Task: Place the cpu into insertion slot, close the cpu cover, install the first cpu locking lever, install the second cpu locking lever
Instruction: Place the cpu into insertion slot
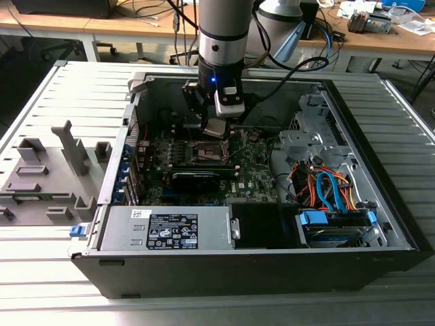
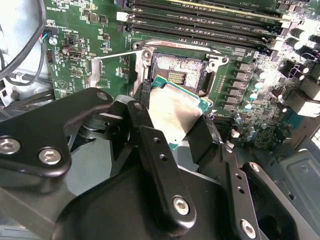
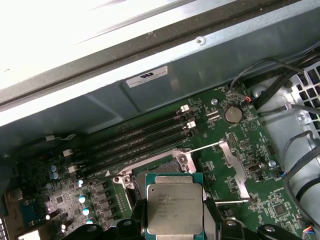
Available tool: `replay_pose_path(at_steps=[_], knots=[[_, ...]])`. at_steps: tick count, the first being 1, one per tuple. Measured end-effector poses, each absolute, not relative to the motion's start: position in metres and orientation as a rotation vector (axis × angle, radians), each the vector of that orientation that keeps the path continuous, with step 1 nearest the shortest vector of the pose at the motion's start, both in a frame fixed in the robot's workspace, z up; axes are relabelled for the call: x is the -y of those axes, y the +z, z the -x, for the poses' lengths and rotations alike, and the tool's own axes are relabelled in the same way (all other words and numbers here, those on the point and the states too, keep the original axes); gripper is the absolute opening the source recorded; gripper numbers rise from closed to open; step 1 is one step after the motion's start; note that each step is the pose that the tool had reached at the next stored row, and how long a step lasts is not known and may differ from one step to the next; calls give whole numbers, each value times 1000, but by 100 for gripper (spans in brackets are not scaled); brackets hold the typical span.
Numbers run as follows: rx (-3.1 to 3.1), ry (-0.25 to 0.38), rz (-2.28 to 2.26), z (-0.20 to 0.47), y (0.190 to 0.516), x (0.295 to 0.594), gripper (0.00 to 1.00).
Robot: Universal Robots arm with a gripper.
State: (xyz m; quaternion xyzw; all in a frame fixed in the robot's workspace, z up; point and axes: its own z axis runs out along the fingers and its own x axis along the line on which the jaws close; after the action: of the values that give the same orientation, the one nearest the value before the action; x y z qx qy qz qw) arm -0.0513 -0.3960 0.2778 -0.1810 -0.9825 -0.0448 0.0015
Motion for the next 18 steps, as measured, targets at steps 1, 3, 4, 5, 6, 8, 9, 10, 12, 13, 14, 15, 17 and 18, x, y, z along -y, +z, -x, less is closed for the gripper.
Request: replay_pose_path(at_steps=[1,3,4,5,6,8,9,10,12,13,14,15,17,18], knots=[[3083,-141,570,51,278,396,54],[3083,-141,574,51,278,396,54],[3082,-141,576,51,278,396,54],[3082,-141,580,51,278,396,54],[3081,-141,583,51,278,396,54],[3080,-141,590,51,278,396,54],[3080,-141,592,51,278,396,54],[3080,-141,593,51,278,396,54],[3079,-141,598,51,278,396,54],[3078,-141,600,51,278,396,54],[3078,-141,603,51,278,396,54],[3078,-140,605,51,278,396,54],[3077,-141,609,51,278,396,54],[3076,-140,612,51,278,396,54]])
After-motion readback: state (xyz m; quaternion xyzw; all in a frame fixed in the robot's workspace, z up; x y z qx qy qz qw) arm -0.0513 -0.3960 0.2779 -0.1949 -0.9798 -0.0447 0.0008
